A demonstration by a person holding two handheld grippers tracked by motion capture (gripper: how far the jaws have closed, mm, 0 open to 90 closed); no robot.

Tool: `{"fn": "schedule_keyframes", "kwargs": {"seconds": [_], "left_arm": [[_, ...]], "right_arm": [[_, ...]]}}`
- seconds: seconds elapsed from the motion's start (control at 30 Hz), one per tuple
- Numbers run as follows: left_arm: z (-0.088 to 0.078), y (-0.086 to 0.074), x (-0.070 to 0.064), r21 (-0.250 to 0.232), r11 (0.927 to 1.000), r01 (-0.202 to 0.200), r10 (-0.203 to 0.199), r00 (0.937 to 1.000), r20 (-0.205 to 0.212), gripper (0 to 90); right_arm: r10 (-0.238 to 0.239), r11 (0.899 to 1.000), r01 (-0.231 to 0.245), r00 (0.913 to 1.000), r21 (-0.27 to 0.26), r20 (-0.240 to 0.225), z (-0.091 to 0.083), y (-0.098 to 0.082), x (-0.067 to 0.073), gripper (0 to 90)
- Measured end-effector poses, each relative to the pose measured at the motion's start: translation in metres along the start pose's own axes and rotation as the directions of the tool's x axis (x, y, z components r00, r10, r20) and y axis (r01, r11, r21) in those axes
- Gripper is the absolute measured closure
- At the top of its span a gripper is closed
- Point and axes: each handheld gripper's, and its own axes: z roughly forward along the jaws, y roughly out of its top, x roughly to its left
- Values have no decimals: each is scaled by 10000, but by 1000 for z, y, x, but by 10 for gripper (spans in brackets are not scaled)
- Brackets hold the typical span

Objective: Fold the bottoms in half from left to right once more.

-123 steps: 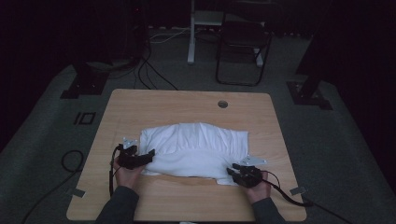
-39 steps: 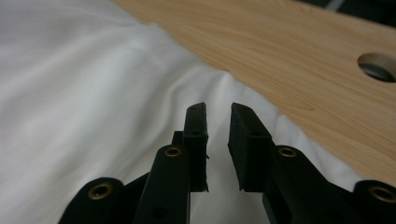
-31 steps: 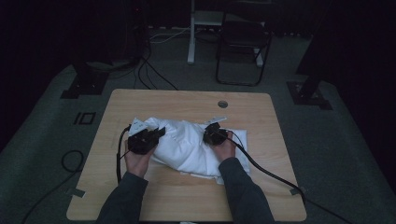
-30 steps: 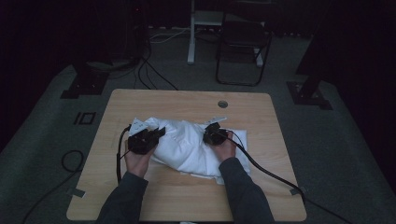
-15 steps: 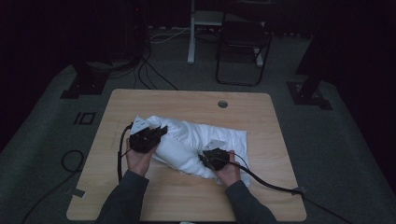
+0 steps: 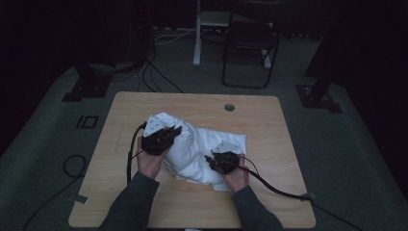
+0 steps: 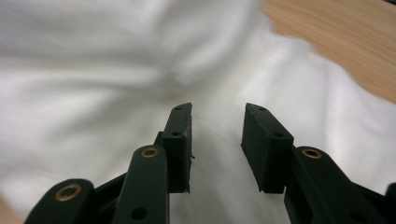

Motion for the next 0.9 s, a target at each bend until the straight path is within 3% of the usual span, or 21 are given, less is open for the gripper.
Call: {"fn": "schedule_keyframes", "kwargs": {"seconds": [0.07,0.2,0.33,0.4,0.47,0.53,0.6,0.7,0.77,0.83,0.87,0.9], "left_arm": [[1,1,-2,0,10000,-27,27,10000,48,845],[5,3,-7,47,9999,-124,123,9998,184,845],[12,4,-11,93,9999,-140,137,9993,343,845],[13,4,-13,114,9997,-205,200,9990,388,845],[13,4,-13,138,9996,-244,239,9990,390,845],[13,5,-14,158,9995,-287,281,9987,416,845],[14,6,-17,185,9994,-306,297,9985,462,845],[18,8,-24,184,9988,-453,442,9972,601,845],[21,11,-30,210,9980,-596,580,9957,725,845],[27,12,-36,254,9971,-715,691,9939,862,845],[30,13,-40,287,9965,-786,756,9926,947,845],[30,13,-40,287,9965,-786,756,9926,947,845]], "right_arm": [[-133,9985,139,9998,536,-120,12,-6,2,644],[352,9993,-343,9970,148,-692,26,-9,9,692],[-14,10000,19,9909,34,-1344,17,-6,5,594],[-32,9991,-19,9926,-413,-1212,2,-5,-1,596],[434,9961,-468,9979,-742,-470,-19,-7,-15,608],[622,9967,-603,9975,-550,336,-27,-12,-25,612],[901,9959,-903,9951,51,398,-23,-22,-33,616],[908,9921,-928,9955,850,267,0,-34,-26,669],[827,9943,-851,9958,641,384,6,-33,-17,695],[556,9956,-564,9984,745,132,11,-27,-7,702],[474,9966,-458,9986,691,-223,15,-24,-1,697],[474,9966,-458,9986,691,-223,15,-24,-1,697]]}}
